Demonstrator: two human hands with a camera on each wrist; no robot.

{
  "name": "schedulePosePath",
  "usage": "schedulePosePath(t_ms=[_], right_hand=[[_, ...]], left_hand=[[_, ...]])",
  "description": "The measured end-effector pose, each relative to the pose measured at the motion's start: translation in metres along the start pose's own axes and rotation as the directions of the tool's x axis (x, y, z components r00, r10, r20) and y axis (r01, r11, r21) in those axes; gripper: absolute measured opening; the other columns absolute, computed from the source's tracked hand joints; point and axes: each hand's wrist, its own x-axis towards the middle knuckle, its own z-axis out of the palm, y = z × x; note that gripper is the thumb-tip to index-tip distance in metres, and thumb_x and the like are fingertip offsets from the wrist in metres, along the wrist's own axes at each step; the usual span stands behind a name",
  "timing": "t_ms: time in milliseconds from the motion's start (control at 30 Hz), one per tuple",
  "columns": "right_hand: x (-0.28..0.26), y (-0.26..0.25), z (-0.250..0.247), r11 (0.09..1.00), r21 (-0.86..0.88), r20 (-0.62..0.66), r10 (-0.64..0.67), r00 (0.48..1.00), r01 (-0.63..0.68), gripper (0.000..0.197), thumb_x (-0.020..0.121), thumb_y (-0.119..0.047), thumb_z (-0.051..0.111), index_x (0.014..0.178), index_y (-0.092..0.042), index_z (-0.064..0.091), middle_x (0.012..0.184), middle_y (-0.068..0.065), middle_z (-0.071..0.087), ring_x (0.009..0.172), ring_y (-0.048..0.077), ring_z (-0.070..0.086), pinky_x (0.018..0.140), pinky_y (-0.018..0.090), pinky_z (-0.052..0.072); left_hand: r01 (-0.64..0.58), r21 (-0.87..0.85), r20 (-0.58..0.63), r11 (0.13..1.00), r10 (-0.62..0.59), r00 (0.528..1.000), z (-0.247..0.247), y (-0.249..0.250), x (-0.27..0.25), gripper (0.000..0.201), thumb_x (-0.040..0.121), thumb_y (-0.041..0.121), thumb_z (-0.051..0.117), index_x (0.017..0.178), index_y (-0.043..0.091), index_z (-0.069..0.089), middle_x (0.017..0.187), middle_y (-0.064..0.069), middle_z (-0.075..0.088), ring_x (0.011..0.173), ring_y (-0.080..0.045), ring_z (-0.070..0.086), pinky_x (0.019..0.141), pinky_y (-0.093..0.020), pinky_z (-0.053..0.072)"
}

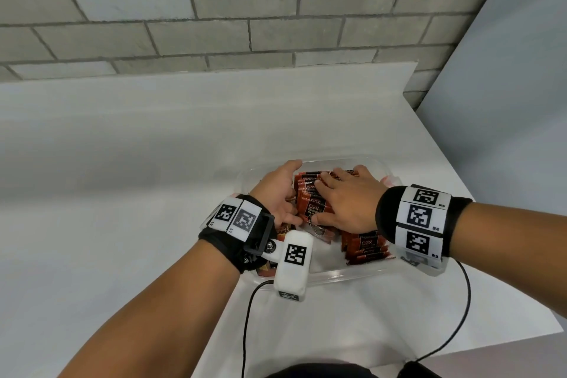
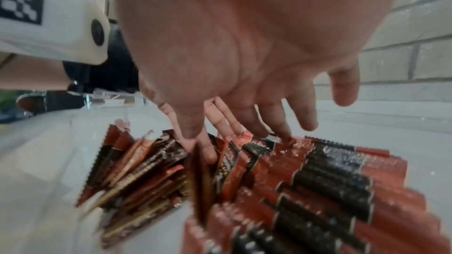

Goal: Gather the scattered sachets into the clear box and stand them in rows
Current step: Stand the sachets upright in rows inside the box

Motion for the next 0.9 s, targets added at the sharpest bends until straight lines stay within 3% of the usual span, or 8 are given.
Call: schedulePosePath(t_ms=[100,167,333,433,533,667,800,900], right_hand=[[-0.008,-0.003,-0.002,0.997,0.057,-0.137,-0.044,0.990,0.052,0.064,0.087,-0.064,0.045,0.131,-0.018,0.042,0.129,0.003,0.046,0.122,0.023,0.040,0.103,0.043,0.027],[-0.011,-0.007,-0.006,0.997,0.044,-0.193,-0.048,0.980,0.058,0.065,0.082,-0.067,0.050,0.125,-0.018,0.045,0.120,0.002,0.047,0.113,0.022,0.042,0.097,0.039,0.030],[-0.008,-0.012,-0.012,0.999,-0.034,-0.088,-0.031,0.996,0.028,0.054,0.084,-0.059,0.055,0.118,-0.017,0.051,0.111,0.002,0.058,0.105,0.022,0.052,0.094,0.039,0.033],[-0.006,-0.015,-0.018,0.998,-0.056,-0.062,0.000,0.998,-0.003,0.045,0.087,-0.050,0.057,0.117,-0.018,0.050,0.104,0.000,0.061,0.098,0.021,0.056,0.092,0.038,0.035],[-0.010,-0.022,-0.022,1.000,0.022,-0.113,-0.008,0.994,0.010,0.034,0.092,-0.043,0.051,0.110,-0.014,0.051,0.083,-0.002,0.053,0.079,0.019,0.053,0.073,0.031,0.038],[-0.022,-0.037,-0.015,0.983,0.173,0.058,-0.068,0.996,0.056,0.029,0.095,-0.033,0.048,0.072,-0.015,0.045,0.067,-0.004,0.044,0.059,0.012,0.045,0.050,0.023,0.033],[-0.018,-0.042,-0.011,0.988,0.141,0.257,-0.091,0.962,0.056,0.038,0.098,-0.032,0.044,0.063,-0.018,0.036,0.065,-0.003,0.042,0.057,0.009,0.038,0.052,0.021,0.033],[-0.014,-0.044,-0.014,0.992,0.119,0.342,-0.087,0.936,0.048,0.035,0.099,-0.034,0.040,0.074,-0.010,0.047,0.071,-0.001,0.045,0.066,0.014,0.045,0.070,0.026,0.038]], left_hand=[[-0.041,-0.033,-0.020,0.999,0.041,0.999,-0.002,-0.002,0.004,0.059,0.098,0.042,0.045,0.144,0.007,0.032,0.094,-0.011,0.054,0.084,-0.028,0.058,0.087,-0.047,0.044],[-0.054,-0.035,-0.041,0.998,0.053,0.998,-0.002,-0.004,0.004,0.056,0.098,0.041,0.046,0.141,0.006,0.036,0.088,-0.008,0.049,0.079,-0.025,0.054,0.085,-0.046,0.045],[-0.033,-0.027,-0.013,0.999,0.033,0.999,0.001,-0.003,0.002,0.055,0.097,0.043,0.047,0.138,0.006,0.040,0.124,-0.015,0.053,0.119,-0.037,0.051,0.087,-0.050,0.047],[-0.022,-0.024,-0.010,0.999,0.021,1.000,0.001,-0.003,0.001,0.056,0.097,0.043,0.047,0.139,0.007,0.039,0.136,-0.017,0.047,0.125,-0.041,0.046,0.091,-0.054,0.045],[-0.004,-0.006,-0.009,1.000,0.004,1.000,-0.001,-0.002,-0.001,0.059,0.098,0.044,0.045,0.143,0.007,0.036,0.145,-0.018,0.040,0.129,-0.044,0.041,0.097,-0.057,0.041],[0.016,0.029,0.000,0.999,-0.016,1.000,-0.008,-0.001,0.000,0.064,0.097,0.047,0.043,0.148,0.010,0.028,0.151,-0.017,0.033,0.130,-0.046,0.040,0.092,-0.056,0.044],[0.021,0.102,-0.014,0.995,-0.020,1.000,-0.011,-0.001,0.002,0.065,0.095,0.053,0.044,0.146,0.014,0.031,0.149,-0.015,0.038,0.120,-0.046,0.051,0.080,-0.049,0.052],[-0.016,0.161,-0.028,0.987,0.021,0.999,-0.012,-0.001,-0.001,0.056,0.096,0.052,0.043,0.141,0.019,0.036,0.144,-0.012,0.046,0.097,-0.037,0.067,0.068,-0.041,0.056]])
